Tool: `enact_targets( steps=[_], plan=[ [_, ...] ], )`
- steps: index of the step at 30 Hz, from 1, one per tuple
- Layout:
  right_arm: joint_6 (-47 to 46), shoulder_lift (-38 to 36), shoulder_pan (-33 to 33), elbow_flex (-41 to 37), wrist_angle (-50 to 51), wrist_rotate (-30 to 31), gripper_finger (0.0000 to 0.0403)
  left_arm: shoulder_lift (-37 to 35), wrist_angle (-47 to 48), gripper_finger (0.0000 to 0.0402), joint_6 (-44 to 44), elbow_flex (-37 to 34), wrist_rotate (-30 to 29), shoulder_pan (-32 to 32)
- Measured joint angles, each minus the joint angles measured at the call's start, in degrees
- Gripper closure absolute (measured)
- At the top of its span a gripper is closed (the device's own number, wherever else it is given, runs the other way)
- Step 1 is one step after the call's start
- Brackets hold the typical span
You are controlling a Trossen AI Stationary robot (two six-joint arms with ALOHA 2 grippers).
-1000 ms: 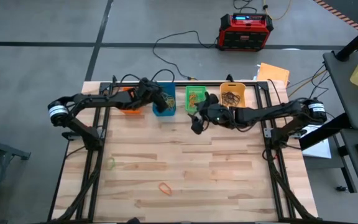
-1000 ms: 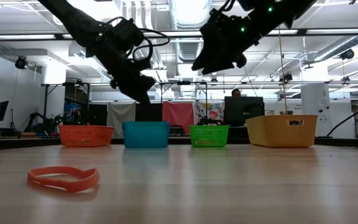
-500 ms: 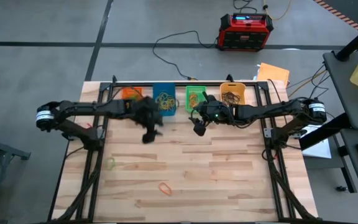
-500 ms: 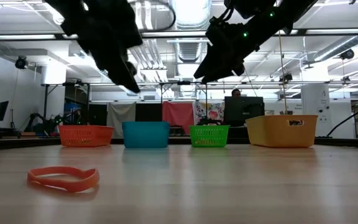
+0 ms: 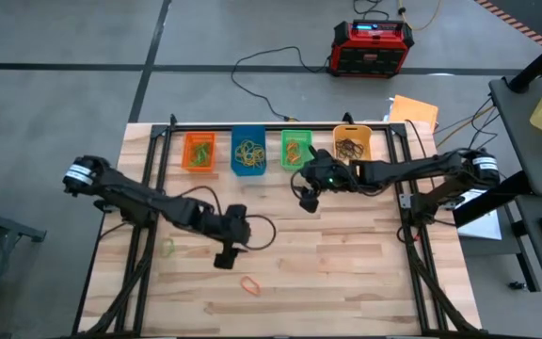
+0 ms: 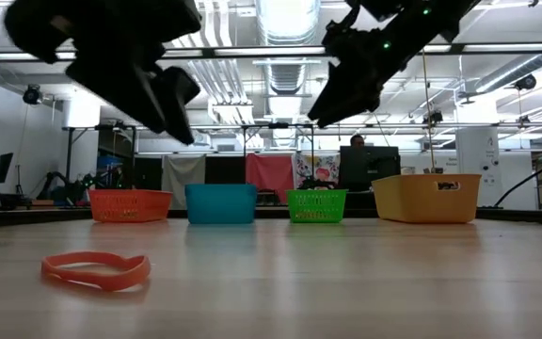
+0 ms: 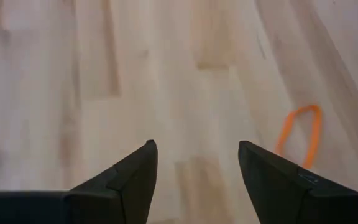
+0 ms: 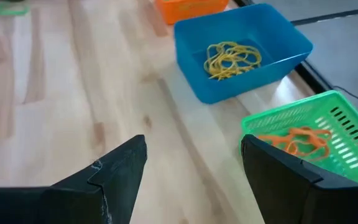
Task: Sort rubber bands into baskets
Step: Put the orange rubber band into the green bin
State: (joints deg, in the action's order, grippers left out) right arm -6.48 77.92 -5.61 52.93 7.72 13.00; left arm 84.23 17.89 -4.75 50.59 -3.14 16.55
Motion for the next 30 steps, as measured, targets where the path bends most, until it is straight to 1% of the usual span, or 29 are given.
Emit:
enact_targets(
  steps=[5,8,11,14,19,23,26,28,30],
  plan=[
    [-1.1,-2.5,3.6,-0.9,4.0,0.0,0.0147,5.1,-2.2,0.0194,-7.6,-0.2,-0.7,5.3],
    [-3.0,-4.3,6.1,-2.8,4.5,0.0,0.0147,9.8,-6.2,0.0194,-11.4,0.1,-3.8,9.1],
    [-5.0,-6.5,8.6,-5.0,4.5,0.1,0.0147,13.6,-6.5,0.0194,-15.1,1.7,-5.4,12.2],
    [-7.0,-8.5,10.8,-7.0,3.8,0.5,0.0147,16.7,-6.6,0.0194,-18.4,3.3,-5.4,14.1],
    [-9.5,-10.0,13.7,-8.6,3.6,0.5,0.0147,21.3,-6.5,0.0203,-20.7,5.6,-6.0,16.1],
    [-10.0,-9.8,15.5,-8.8,3.7,0.5,0.0147,23.3,-6.8,0.0216,-23.0,6.4,-8.4,16.8],
    [-10.1,-9.6,16.5,-8.8,3.6,0.5,0.0147,23.9,-6.8,0.0233,-24.1,6.5,-8.6,17.0],
    [-10.1,-9.5,17.0,-8.8,3.5,0.5,0.0147,23.9,-6.9,0.0253,-24.4,6.5,-9.0,17.2],
    [-10.1,-9.5,17.5,-8.8,3.5,0.6,0.0147,23.8,-7.0,0.0285,-24.7,6.5,-8.9,17.2]
  ],
)
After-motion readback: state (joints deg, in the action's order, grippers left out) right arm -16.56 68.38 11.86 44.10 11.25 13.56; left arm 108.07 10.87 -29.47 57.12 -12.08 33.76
